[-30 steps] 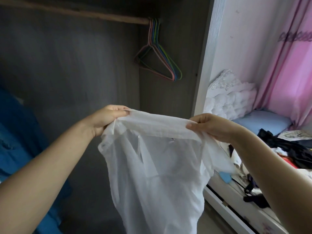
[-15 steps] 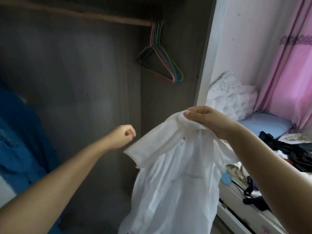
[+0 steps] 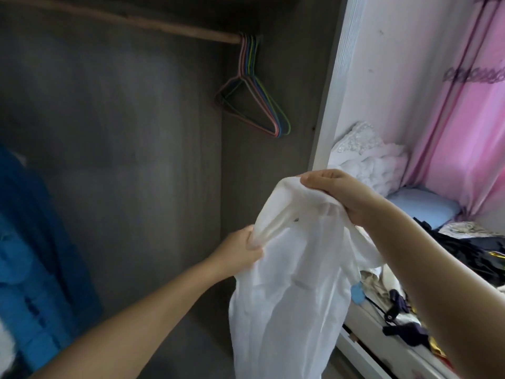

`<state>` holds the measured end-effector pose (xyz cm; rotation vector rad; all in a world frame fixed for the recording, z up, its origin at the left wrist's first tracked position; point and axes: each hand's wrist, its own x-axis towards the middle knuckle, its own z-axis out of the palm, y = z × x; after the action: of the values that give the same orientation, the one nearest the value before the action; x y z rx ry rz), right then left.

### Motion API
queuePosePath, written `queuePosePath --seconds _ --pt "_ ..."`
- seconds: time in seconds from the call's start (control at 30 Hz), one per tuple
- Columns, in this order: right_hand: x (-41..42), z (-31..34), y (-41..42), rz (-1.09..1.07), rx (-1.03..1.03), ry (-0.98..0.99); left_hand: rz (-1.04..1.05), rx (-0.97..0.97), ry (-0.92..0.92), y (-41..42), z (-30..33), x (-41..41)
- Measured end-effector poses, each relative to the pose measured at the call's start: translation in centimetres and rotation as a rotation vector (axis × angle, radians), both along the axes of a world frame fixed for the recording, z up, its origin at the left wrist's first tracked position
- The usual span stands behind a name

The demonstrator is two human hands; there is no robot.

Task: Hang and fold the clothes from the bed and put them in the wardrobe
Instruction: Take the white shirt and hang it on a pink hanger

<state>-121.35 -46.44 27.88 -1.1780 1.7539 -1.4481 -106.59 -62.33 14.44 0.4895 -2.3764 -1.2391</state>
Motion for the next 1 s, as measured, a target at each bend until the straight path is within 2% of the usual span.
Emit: queuePosePath --seconds 0.07,0.13,0.23,0.33,0.43,0.5,0.57,0.67,0.83,1.0 --pt "-0.9 0.1 0.3 -0.019 -0.041 -0.056 -0.054 0.054 -0.005 -1.7 0.3 0.9" --pt "-1.7 0.1 0.0 -0.055 -0.055 -0.076 -0.018 0.026 0.006 -3.4 1.0 1.7" --pt "-2.3 -0.5 -1.7 -0.041 0.003 -0.035 0.107 -0.228 -0.027 -6.8 2.4 2.8" --pt "-2.3 -0.9 -4.0 0.046 0.193 0.219 0.281 -0.540 -0.072 -10.3 4.7 3.6" --pt "-1.9 -0.6 -7.7 0.131 0.522 0.592 0.407 -0.648 0.067 -13.8 7.3 3.6" --pt "-2.4 0.7 -11.0 -0.007 0.483 0.710 0.401 -0.585 0.151 -15.5 8.7 2.8" --pt "-3.6 3.3 -14.8 -0.283 0.274 0.939 0.308 -0.501 0.200 -16.4 9.7 1.7" --pt "-5.4 7.3 -20.3 -0.598 0.117 1.184 0.197 -0.548 0.136 -17.3 10.5 0.2" --pt "-8.0 9.1 -26.3 -0.656 0.285 1.439 0.166 -0.645 0.070 -20.6 12.3 -1.5" --pt "-11.1 9.6 -28.7 -0.721 0.377 1.478 0.142 -0.601 0.074 -24.1 13.5 -1.5"
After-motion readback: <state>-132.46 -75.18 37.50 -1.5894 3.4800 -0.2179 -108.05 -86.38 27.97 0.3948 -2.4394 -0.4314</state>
